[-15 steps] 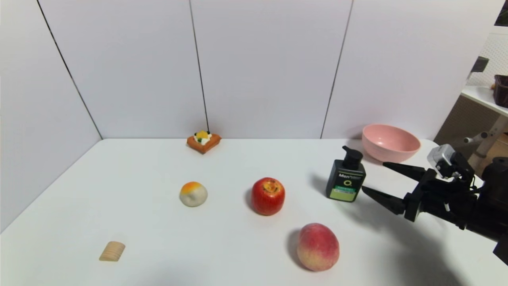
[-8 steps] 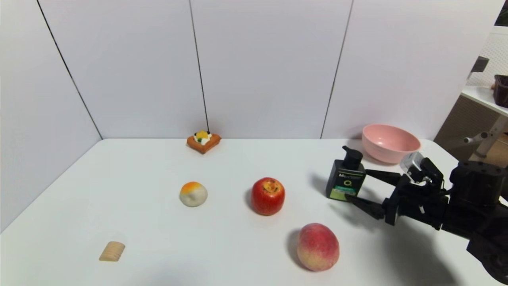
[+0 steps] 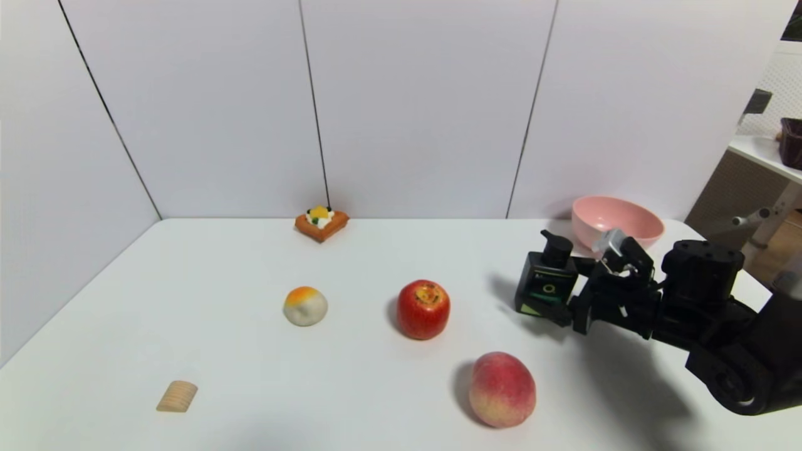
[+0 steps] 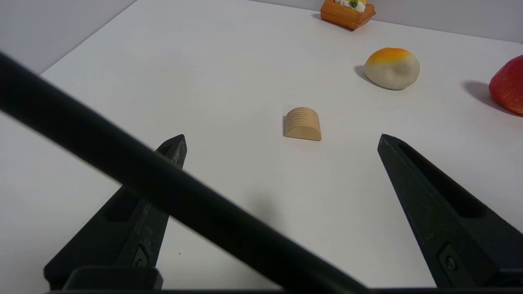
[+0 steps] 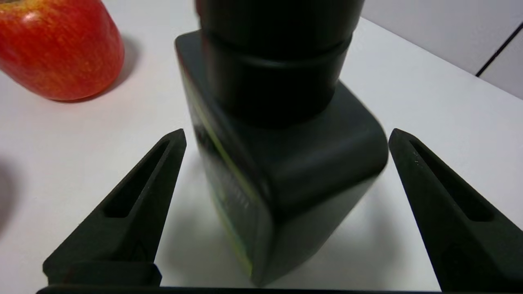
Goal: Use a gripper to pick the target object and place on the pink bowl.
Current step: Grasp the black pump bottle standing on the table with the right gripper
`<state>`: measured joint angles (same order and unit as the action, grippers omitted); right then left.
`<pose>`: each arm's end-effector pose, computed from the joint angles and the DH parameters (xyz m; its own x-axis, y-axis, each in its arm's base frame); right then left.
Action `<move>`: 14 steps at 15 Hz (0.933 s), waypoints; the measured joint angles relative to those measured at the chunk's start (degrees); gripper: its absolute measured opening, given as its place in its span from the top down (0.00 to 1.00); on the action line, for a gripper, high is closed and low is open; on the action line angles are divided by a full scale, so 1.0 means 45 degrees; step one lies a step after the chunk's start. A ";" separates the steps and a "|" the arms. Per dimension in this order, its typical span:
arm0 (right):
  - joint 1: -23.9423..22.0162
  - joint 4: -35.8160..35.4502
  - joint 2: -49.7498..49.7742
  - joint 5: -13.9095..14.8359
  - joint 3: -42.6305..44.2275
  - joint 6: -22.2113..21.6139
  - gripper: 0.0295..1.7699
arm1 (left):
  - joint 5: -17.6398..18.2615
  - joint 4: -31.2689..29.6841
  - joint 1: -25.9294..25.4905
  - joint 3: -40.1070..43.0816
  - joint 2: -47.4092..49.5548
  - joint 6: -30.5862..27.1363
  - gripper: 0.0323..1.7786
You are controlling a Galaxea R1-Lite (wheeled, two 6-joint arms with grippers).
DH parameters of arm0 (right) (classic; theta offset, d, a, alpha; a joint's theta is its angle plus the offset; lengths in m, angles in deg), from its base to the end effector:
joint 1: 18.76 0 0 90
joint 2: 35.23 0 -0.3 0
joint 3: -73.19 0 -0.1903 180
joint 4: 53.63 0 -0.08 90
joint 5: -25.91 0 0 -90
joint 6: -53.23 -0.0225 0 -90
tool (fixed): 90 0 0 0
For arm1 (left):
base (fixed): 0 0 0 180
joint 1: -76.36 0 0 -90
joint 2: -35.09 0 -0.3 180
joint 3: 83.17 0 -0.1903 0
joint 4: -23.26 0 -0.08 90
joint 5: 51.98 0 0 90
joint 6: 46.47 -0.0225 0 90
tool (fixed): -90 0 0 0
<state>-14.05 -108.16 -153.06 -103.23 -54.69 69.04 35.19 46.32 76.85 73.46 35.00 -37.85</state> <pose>0.3117 0.0399 0.0730 0.7065 0.6916 -0.1504 -0.7077 0.6905 -0.1495 -0.0227 0.0013 0.0761 0.9992 0.0408 0.0038 -0.0398 0.9879 -0.1501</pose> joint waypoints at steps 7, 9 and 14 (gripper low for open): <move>0.0049 0.0014 -0.0509 0.0060 0.0637 -0.0079 0.03 | 0.0000 -0.0005 0.0005 0.0000 0.0000 0.0005 0.05; -0.0038 0.0014 -0.0447 0.0049 0.0672 -0.0092 0.03 | -0.0003 -0.0005 0.0005 0.0000 0.0000 0.0005 0.05; -0.0195 0.0076 -0.0005 0.0005 0.0666 -0.0390 0.03 | -0.0003 0.0000 0.0008 0.0000 0.0000 0.0000 0.05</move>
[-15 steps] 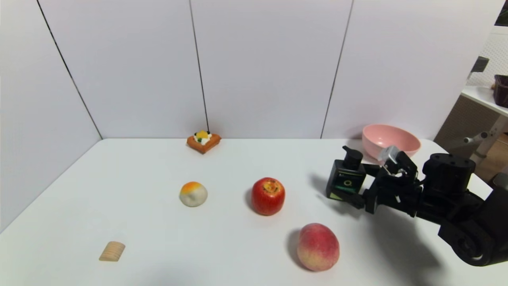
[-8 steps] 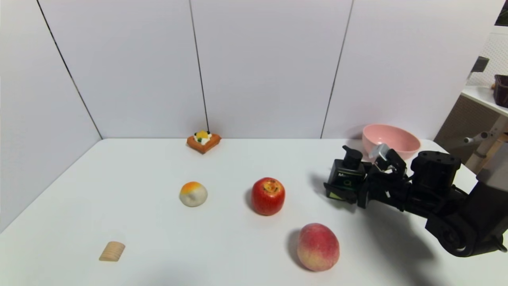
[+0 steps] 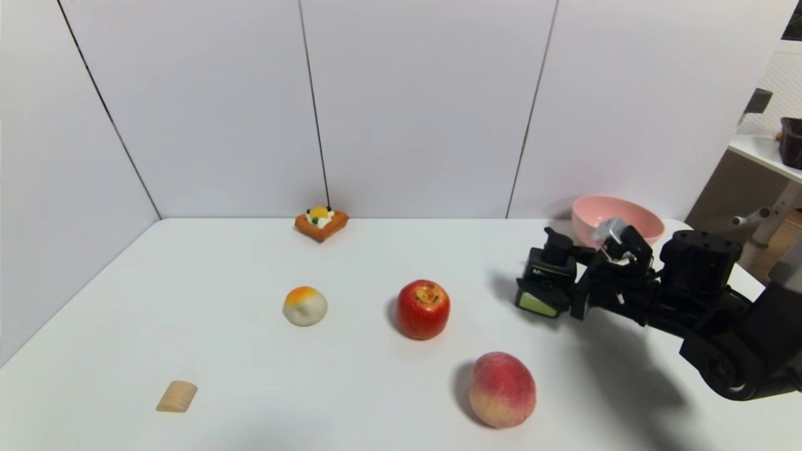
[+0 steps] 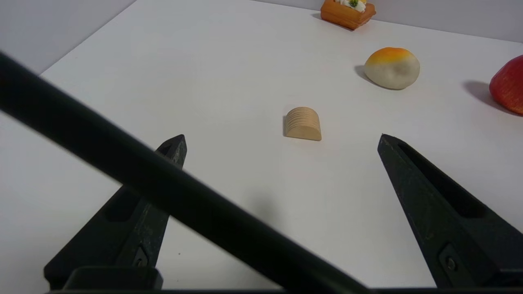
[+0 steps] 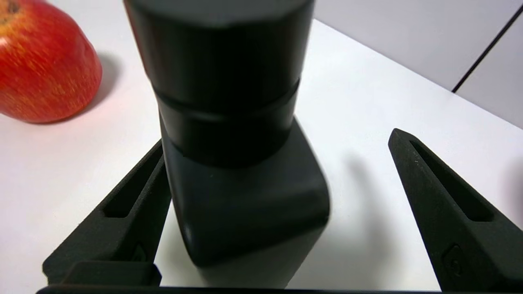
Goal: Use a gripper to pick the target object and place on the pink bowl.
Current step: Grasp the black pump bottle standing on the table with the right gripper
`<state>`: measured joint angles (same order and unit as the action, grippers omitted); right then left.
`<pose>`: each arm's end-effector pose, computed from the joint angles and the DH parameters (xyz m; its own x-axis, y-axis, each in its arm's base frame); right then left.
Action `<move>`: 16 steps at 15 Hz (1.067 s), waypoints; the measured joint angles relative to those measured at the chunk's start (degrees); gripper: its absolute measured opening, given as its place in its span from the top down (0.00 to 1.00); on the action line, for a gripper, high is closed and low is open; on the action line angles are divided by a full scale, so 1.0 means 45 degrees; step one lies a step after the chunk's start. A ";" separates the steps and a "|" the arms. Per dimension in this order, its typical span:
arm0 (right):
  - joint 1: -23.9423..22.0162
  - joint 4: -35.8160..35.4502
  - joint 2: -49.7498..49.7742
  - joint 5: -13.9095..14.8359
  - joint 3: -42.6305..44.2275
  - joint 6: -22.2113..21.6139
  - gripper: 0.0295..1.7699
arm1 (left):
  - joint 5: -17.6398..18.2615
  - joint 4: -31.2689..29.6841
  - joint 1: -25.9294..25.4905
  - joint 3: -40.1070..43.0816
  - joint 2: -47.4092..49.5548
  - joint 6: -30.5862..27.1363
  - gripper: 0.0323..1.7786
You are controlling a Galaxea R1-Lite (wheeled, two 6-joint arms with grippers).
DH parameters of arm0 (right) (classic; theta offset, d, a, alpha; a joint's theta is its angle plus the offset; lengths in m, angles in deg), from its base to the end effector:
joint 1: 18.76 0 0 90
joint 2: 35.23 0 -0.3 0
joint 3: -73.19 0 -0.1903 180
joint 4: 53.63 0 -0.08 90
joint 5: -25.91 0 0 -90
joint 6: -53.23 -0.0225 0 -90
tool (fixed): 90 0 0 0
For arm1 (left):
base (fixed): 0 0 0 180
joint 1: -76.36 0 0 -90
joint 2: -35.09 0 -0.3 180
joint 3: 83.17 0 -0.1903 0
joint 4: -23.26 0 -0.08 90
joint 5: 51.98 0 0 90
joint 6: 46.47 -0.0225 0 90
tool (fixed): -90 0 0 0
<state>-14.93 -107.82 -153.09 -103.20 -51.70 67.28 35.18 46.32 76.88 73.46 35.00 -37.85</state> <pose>0.3220 0.0358 0.0815 0.7234 0.6807 -0.1155 -0.6901 0.7082 -0.1490 -0.0227 0.0013 0.0761 0.9992 0.0405 0.0038 -0.0394 0.9879 -0.1501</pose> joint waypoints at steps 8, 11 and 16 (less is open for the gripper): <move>0.0024 0.0011 0.0195 -0.0043 -0.0019 -0.0030 0.03 | 0.0000 -0.0005 -0.0003 0.0000 0.0000 0.0000 0.05; 0.0062 0.0011 0.0233 -0.0043 -0.0133 -0.0005 0.03 | 0.0003 -0.0005 -0.0003 0.0000 0.0000 0.0000 0.05; 0.0098 0.0019 0.0336 -0.0057 -0.0182 -0.0008 0.03 | 0.0003 -0.0005 0.0000 0.0000 0.0000 0.0000 0.05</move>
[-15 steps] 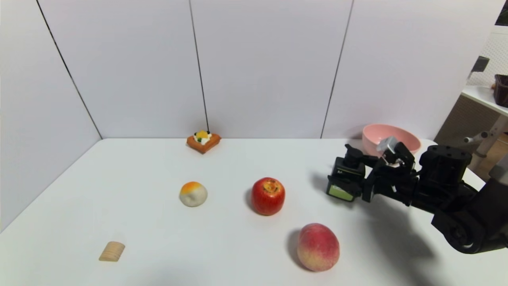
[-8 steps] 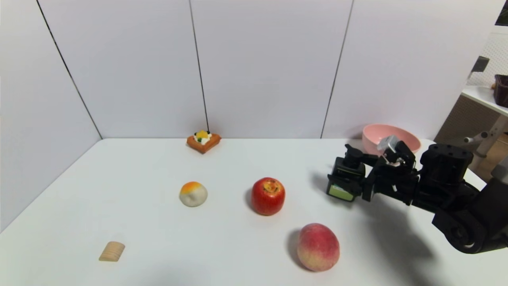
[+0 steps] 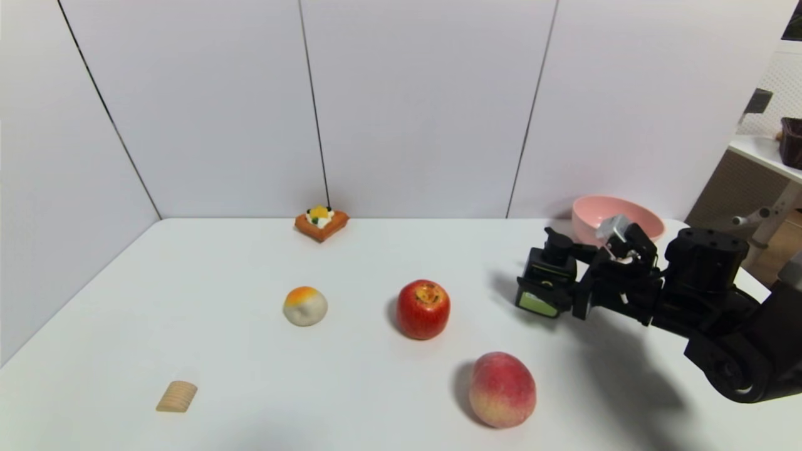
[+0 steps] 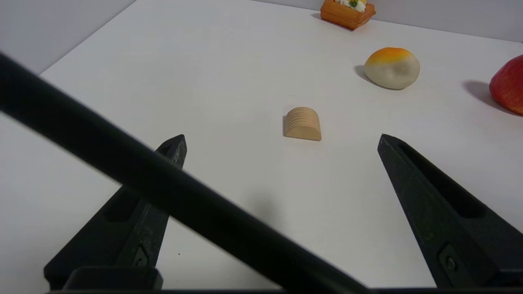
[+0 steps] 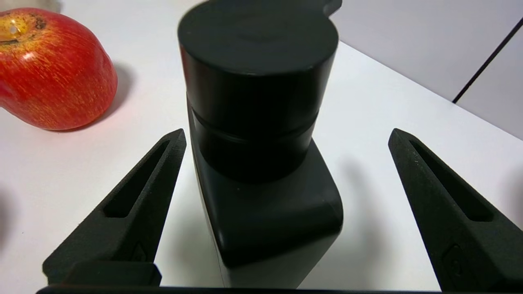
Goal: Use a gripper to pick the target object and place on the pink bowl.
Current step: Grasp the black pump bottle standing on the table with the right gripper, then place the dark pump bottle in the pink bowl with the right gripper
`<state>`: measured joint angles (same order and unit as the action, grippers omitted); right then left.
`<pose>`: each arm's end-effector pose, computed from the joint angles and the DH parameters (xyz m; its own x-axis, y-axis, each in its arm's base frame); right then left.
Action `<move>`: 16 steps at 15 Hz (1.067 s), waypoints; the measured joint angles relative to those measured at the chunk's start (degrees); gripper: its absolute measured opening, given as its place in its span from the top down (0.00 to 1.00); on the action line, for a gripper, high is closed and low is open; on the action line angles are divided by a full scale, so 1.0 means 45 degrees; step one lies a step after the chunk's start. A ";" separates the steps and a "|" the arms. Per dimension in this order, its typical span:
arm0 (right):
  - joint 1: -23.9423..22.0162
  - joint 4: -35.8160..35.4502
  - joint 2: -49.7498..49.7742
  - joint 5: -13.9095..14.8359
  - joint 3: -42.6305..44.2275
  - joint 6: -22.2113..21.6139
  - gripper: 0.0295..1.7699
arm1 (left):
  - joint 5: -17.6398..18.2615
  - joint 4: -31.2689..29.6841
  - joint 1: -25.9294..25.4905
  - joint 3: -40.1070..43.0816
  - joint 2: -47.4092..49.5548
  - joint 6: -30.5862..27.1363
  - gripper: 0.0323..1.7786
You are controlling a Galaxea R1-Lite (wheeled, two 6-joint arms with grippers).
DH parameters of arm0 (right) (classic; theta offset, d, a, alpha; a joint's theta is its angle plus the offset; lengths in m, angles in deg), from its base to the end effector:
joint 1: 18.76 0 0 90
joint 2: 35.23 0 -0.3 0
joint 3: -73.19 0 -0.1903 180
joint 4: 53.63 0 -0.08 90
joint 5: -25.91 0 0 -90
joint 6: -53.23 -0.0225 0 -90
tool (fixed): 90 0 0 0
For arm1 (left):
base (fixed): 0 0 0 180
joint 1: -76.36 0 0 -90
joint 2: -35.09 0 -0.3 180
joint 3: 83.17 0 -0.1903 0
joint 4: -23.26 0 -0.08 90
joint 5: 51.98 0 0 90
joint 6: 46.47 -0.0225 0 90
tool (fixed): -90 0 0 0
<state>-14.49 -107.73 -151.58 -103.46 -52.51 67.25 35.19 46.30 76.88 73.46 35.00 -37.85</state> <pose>0.3169 0.0380 0.0873 0.7163 0.6896 -0.1069 -0.6971 0.7001 -0.1548 -0.0227 0.0013 0.0761 0.9992 0.0403 0.0042 -0.0392 0.9879 -0.1501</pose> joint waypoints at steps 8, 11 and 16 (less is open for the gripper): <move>0.0024 0.0022 0.0043 -0.0011 -0.0135 0.0073 0.66 | -0.0003 0.0000 -0.0008 0.0000 0.0000 0.0005 0.05; 0.0024 0.0005 0.0068 0.0008 -0.0135 0.0076 0.65 | 0.0000 0.0005 -0.0008 0.0000 0.0000 0.0000 0.05; -0.0154 0.0187 0.0363 0.0070 0.0070 -0.0092 0.65 | 0.0000 0.0005 -0.0003 0.0000 0.0000 0.0000 0.05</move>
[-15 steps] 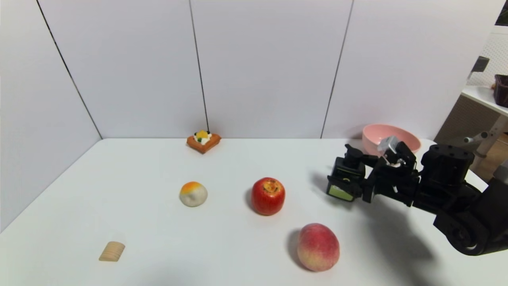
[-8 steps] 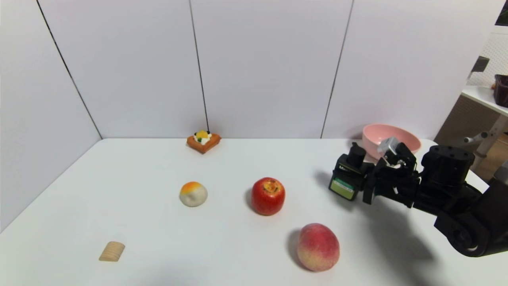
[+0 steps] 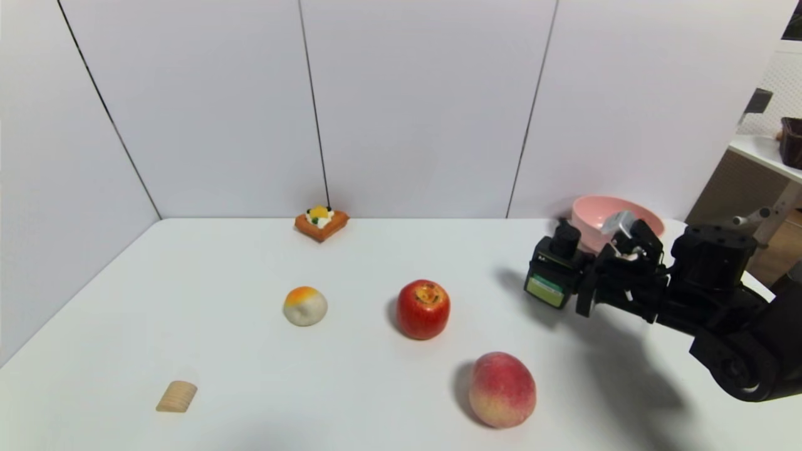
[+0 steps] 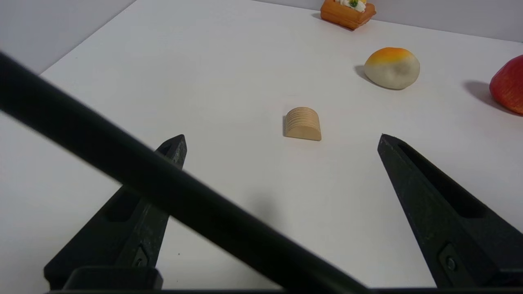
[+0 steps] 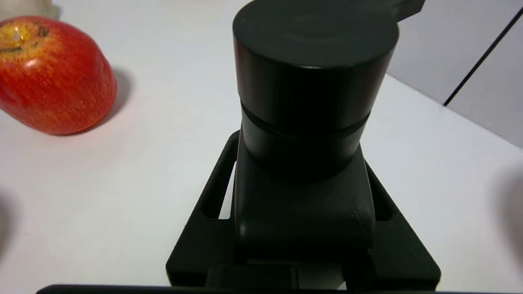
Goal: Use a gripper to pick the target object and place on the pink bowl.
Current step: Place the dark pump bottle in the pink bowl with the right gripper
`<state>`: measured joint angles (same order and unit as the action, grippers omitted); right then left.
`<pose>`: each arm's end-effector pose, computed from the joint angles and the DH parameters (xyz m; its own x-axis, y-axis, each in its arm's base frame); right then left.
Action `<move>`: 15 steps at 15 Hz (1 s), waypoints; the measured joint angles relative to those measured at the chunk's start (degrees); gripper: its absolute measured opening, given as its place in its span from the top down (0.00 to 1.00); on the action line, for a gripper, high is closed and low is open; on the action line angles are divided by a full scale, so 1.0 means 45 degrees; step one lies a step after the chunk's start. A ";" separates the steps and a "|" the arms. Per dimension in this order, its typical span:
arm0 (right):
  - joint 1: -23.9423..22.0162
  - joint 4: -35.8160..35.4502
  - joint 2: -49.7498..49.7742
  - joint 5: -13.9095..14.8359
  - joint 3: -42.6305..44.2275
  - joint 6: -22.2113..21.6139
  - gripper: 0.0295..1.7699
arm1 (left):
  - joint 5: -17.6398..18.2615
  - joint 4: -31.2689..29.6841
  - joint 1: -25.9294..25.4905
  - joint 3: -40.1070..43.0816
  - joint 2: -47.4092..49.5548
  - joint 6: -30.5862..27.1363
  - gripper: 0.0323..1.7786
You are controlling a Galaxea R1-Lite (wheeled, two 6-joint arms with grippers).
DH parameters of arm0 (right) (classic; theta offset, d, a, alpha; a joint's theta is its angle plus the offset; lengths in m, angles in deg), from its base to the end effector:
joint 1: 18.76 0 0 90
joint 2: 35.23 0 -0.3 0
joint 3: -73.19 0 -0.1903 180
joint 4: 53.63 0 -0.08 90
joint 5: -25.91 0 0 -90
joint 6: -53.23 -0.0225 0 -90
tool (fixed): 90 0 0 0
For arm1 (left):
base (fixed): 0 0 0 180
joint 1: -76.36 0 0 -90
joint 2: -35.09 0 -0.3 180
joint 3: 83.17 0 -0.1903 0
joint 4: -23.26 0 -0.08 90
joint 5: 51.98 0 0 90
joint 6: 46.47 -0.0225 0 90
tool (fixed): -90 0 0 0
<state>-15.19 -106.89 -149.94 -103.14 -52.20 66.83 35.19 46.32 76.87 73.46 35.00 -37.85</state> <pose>0.3156 0.0339 0.0960 0.7303 0.6768 -0.0925 -0.6817 0.7138 -0.1605 -0.0227 0.0013 0.0761 0.9992 0.0405 0.0038 -0.0394 0.9879 -0.1501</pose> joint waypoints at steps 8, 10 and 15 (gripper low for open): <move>-0.1615 0.2947 0.0360 0.0054 0.4172 -0.0355 0.65 | -0.0003 -0.0005 0.0003 0.0000 0.0000 0.0000 0.05; -0.2257 0.3776 0.0084 0.0060 0.5491 -0.0379 0.65 | 0.0000 0.0000 0.0003 0.0000 0.0000 0.0000 0.05; -0.3048 0.4540 -0.0539 0.0060 0.7322 -0.1566 0.65 | 0.0000 0.0000 0.0003 0.0000 0.0000 0.0000 0.05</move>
<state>-28.90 -86.46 -152.37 -102.87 -19.24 59.78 35.19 46.32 76.88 73.46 35.00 -37.85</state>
